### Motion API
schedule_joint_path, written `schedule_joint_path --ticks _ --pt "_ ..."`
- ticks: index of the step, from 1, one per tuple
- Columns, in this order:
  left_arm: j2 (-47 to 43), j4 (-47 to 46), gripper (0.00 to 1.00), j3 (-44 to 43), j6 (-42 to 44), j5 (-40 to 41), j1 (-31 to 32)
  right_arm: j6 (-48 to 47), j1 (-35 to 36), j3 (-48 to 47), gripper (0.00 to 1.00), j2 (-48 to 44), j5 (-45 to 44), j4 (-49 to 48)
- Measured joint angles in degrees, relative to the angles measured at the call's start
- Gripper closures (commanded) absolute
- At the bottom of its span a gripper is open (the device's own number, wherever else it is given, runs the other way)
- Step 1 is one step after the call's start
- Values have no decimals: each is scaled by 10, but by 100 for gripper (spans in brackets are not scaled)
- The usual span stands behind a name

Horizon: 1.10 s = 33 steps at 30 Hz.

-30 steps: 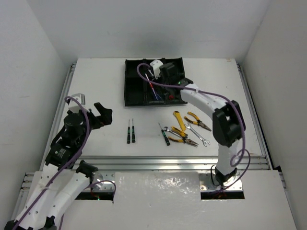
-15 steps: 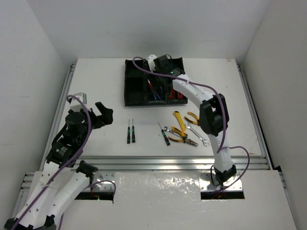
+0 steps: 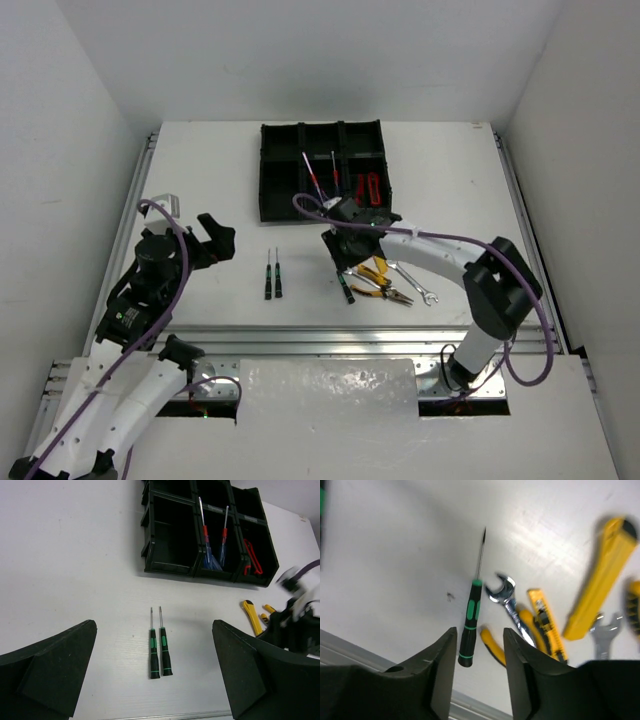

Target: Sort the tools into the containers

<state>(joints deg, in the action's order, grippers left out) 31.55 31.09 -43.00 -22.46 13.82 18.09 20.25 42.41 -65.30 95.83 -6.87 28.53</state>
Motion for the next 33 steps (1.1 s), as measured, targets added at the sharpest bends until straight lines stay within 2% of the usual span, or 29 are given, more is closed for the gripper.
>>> schedule_joint_path --ticks 5,10,15,18,19,28,33 --pt "-2 0 0 0 0 0 0 31 22 20 64 61 -2 6" --pt "-2 0 0 0 0 0 0 43 29 18 72 96 -1 1" --pt "-2 0 0 0 0 0 0 53 31 15 75 118 3 -7" --pt "-2 0 0 0 0 0 0 56 31 14 90 120 10 -11" --pt "-2 0 0 0 0 0 0 56 31 14 100 120 12 -12" --pt "-2 0 0 0 0 0 0 66 32 13 100 109 32 -31" --pt "-2 0 0 0 0 0 0 50 -3 -48 100 85 32 -10"
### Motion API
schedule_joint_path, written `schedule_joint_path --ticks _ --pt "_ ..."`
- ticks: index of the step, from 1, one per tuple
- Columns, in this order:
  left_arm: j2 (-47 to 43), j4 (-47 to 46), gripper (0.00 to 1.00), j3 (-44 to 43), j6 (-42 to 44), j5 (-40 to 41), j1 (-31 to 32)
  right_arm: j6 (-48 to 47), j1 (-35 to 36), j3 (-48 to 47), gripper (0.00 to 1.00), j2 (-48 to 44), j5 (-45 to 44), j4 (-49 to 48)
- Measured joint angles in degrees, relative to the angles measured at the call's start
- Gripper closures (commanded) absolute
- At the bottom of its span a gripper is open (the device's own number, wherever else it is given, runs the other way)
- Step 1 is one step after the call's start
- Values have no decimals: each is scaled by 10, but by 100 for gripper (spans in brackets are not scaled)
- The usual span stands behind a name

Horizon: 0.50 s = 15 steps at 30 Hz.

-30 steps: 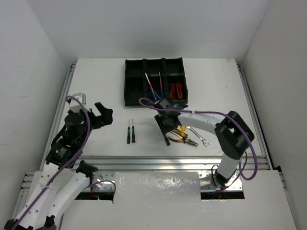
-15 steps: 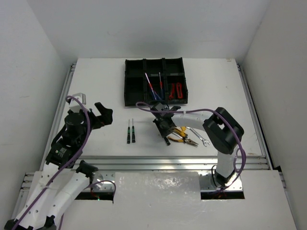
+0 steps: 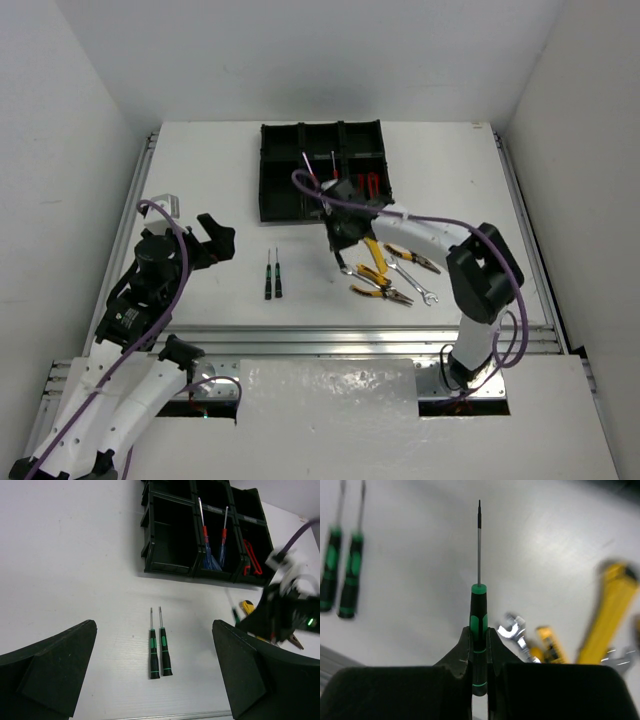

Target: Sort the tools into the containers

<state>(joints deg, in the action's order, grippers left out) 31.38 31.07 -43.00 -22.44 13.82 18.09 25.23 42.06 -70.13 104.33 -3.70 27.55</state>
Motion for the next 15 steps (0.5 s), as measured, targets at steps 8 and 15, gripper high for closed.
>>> schedule_joint_path --ticks 8,15 --pt "3 0 0 0 1 0 0 -84 -163 -280 100 107 -27 -39" --pt "12 0 0 0 1 -6 0 -157 -210 -467 100 271 -51 -104"
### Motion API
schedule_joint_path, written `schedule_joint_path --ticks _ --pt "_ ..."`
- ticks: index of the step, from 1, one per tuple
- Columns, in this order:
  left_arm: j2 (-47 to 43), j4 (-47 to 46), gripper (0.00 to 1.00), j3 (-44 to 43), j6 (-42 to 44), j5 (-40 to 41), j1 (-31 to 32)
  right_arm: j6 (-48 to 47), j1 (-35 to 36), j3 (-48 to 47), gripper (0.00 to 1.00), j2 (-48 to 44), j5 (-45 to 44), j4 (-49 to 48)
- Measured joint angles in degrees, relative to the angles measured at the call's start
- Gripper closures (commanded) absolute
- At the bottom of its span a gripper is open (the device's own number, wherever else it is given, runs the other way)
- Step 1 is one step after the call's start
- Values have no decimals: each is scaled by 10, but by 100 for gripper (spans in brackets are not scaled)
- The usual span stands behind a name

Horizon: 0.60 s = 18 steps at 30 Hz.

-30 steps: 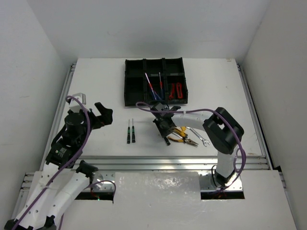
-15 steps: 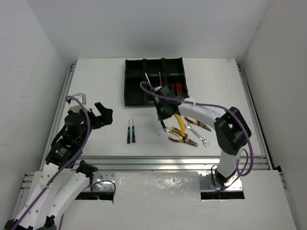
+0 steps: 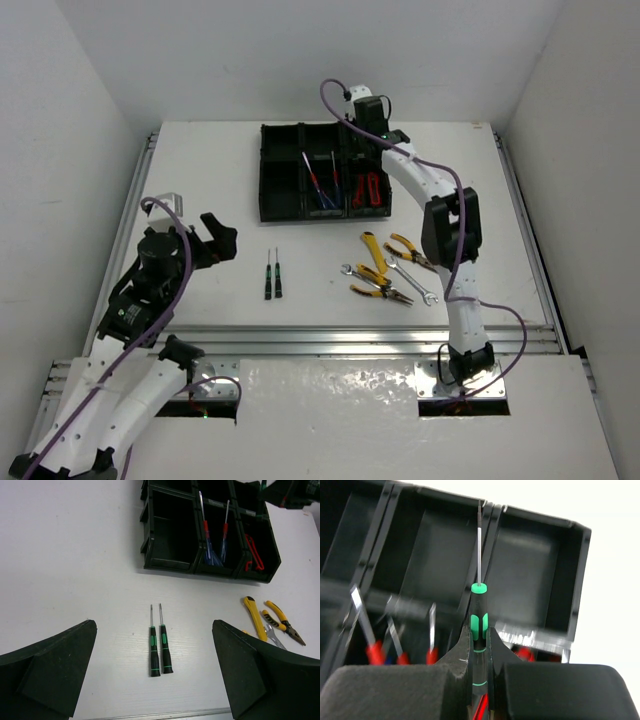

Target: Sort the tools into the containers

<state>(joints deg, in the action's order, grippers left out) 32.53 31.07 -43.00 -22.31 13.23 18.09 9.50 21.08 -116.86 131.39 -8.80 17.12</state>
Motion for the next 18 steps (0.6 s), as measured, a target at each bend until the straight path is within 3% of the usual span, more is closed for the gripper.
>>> schedule_joint_path --ticks 9,18 --pt "23 0 0 0 2 -15 0 -11 -37 -88 100 94 0 -106" --pt "27 0 0 0 7 -24 0 66 -72 -112 100 141 7 -184"
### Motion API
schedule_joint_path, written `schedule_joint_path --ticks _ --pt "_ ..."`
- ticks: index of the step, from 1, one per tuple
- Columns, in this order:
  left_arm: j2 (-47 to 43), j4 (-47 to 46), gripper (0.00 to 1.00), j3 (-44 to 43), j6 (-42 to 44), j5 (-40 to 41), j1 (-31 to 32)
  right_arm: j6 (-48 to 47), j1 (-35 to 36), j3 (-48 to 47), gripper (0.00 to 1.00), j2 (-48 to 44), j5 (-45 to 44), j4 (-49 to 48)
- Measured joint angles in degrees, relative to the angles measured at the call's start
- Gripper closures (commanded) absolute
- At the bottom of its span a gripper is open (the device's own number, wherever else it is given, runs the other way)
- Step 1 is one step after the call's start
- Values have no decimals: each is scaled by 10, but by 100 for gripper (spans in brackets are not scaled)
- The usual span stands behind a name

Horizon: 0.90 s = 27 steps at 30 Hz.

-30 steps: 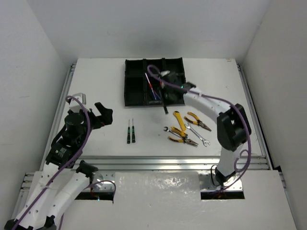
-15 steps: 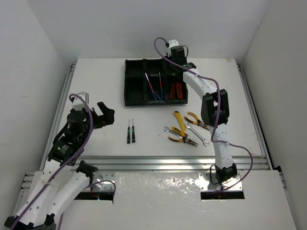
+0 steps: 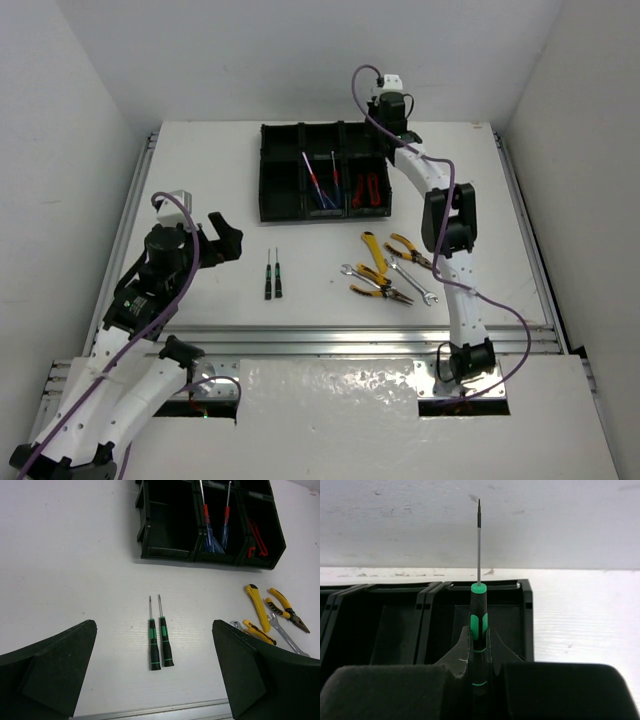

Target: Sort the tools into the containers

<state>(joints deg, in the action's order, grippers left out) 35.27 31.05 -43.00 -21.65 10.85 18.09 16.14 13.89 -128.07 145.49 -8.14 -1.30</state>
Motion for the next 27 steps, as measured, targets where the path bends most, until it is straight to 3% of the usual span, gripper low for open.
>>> schedule_joint_path --ticks 2,3,4,6,12,17,19,22,24,27 --pt "0 0 0 0 2 -2 0 24 -3 0 95 9 7 -6" --pt "0 0 0 0 2 -2 0 35 -4 0 87 12 9 -7" --pt "0 0 0 0 2 -4 0 47 -4 0 64 16 13 -10" --pt "0 0 0 0 2 -6 0 67 -2 -2 48 22 19 -10" --pt "-9 0 0 0 2 -11 0 81 2 24 42 2 30 4" --pt "-16 -3 0 3 3 -15 0 79 19 116 26 -122 14 88" --pt "-16 -4 1 3 4 -14 0 76 43 178 25 -207 -12 116" --pt "-18 -4 0 3 3 -5 -1 74 132 306 27 -353 -59 130" --pt "-27 -2 0 3 2 10 -7 84 244 396 31 -440 -84 129" --pt "-49 3 1 3 -3 38 -22 104 390 452 38 -464 -94 134"
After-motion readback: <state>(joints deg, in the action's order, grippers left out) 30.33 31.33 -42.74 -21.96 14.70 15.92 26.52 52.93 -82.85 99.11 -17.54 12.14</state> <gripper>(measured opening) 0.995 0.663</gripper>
